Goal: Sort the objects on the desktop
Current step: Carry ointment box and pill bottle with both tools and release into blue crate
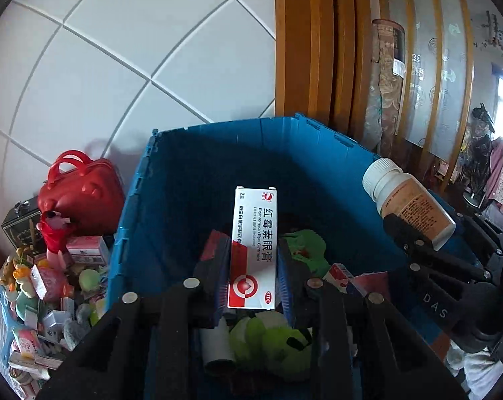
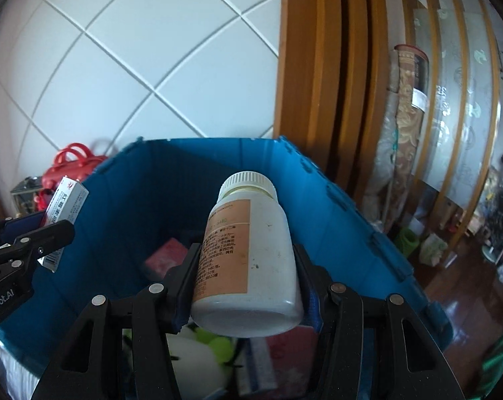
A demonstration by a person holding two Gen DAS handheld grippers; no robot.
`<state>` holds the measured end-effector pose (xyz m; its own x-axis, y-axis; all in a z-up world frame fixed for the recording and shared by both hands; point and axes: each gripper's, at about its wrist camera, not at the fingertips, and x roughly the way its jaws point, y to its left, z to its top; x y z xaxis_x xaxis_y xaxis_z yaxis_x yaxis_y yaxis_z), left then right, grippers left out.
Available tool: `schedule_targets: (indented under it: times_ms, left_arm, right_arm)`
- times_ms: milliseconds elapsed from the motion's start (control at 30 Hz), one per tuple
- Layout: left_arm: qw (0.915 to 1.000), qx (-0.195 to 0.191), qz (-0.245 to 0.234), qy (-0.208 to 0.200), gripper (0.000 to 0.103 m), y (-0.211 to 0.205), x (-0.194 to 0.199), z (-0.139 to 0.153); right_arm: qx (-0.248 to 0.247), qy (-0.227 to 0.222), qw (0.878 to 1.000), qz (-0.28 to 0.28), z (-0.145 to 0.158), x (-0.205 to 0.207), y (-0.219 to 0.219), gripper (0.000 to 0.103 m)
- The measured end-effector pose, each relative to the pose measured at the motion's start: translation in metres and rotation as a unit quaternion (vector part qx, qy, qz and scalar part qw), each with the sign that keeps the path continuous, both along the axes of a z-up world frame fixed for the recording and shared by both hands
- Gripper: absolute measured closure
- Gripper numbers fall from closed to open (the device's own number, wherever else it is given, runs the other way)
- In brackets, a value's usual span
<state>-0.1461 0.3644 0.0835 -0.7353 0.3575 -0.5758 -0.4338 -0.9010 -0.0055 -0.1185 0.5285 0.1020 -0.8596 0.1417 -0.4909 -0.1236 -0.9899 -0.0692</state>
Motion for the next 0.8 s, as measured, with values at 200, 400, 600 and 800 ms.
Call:
schedule_targets:
  times_ms: [200, 400, 600, 800]
  left_arm:
    - [0.9993, -0.016, 0.003, -0.035, 0.077, 0.024, -0.011, -0.009]
    - [0.9986, -0.034, 0.018, -0.036, 0.076, 0.031, -0.010, -0.011]
    - [0.9983, -0.035, 0.026, -0.040, 0.071, 0.029, -0.010, -0.012]
    - [0.9988, -0.033, 0.030, -0.020, 0.038, 0.028, -0.005, -0.008]
  right_arm:
    - [0.009, -0.022, 1.000, -0.007, -0.011, -0.014, 0.028, 0.051]
    - [0.029, -0.025, 0.999, -0.016, -0.008, -0.015, 0.028, 0.051]
    - [0.036, -0.033, 0.999, -0.016, -0.011, -0.016, 0.028, 0.051]
    - [0.042, -0.038, 0.998, -0.015, -0.012, -0.018, 0.027, 0.051]
